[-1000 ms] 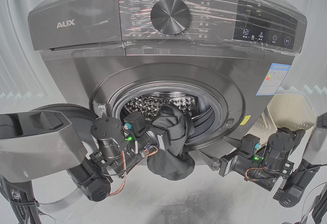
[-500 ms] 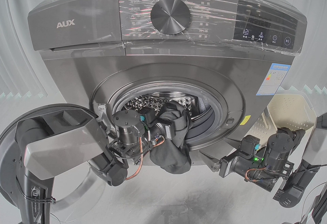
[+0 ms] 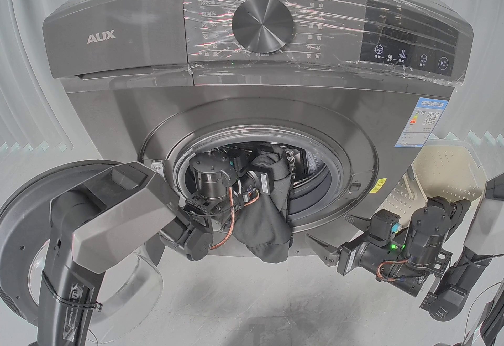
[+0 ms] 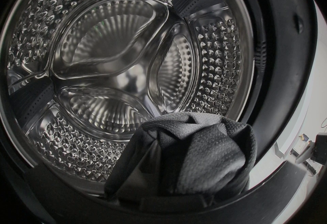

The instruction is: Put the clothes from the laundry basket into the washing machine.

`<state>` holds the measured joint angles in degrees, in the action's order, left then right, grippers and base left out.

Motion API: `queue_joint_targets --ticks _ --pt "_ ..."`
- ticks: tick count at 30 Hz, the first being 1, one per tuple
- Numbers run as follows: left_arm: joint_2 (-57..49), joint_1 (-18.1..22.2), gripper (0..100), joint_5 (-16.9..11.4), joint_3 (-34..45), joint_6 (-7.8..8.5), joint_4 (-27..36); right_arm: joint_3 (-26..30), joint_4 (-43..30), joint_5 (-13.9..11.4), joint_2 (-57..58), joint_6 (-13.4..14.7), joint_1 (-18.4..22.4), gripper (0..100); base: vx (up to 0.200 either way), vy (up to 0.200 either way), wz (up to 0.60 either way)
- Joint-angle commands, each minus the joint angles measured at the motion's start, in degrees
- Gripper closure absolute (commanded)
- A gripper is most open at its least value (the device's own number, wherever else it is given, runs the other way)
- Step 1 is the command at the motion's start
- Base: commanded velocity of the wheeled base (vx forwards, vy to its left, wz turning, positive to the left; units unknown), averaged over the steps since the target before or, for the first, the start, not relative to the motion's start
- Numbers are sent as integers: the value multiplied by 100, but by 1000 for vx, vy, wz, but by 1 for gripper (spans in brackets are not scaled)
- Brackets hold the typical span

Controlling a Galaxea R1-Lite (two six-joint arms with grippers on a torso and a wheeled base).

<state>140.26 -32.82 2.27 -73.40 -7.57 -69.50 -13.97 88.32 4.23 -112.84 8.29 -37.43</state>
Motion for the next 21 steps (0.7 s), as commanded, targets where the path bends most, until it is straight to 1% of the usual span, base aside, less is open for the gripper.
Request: queue_joint_targets --ticks 1,4,6,7,10,11,13,15,21 --pt "590 3 100 19 -649 28 112 0 1 -1 -81 6 -19 0 0 0 0" --pt "862 3 100 55 -1045 28 130 0 1 -1 -81 6 -10 0 0 0 0" --pt "862 3 100 55 -1045 28 130 0 1 -1 -81 6 -10 0 0 0 0" --pt "1038 47 100 178 -1467 28 244 0 1 -1 -72 6 -10 0 0 0 0" --pt "1179 82 100 380 -1906 28 402 0 1 -1 -81 6 -19 0 0 0 0" --pt "1258 153 100 573 -2179 28 490 0 1 -1 -81 6 -10 0 0 0 0" --pt "1372 197 100 775 -2530 36 551 0 1 -1 -81 6 -10 0 0 0 0" --pt "1407 258 100 837 -2750 28 631 0 1 -1 -81 6 -10 0 0 0 0" --pt "1407 302 100 846 -2750 28 648 0 1 -1 -81 6 -19 0 0 0 0"
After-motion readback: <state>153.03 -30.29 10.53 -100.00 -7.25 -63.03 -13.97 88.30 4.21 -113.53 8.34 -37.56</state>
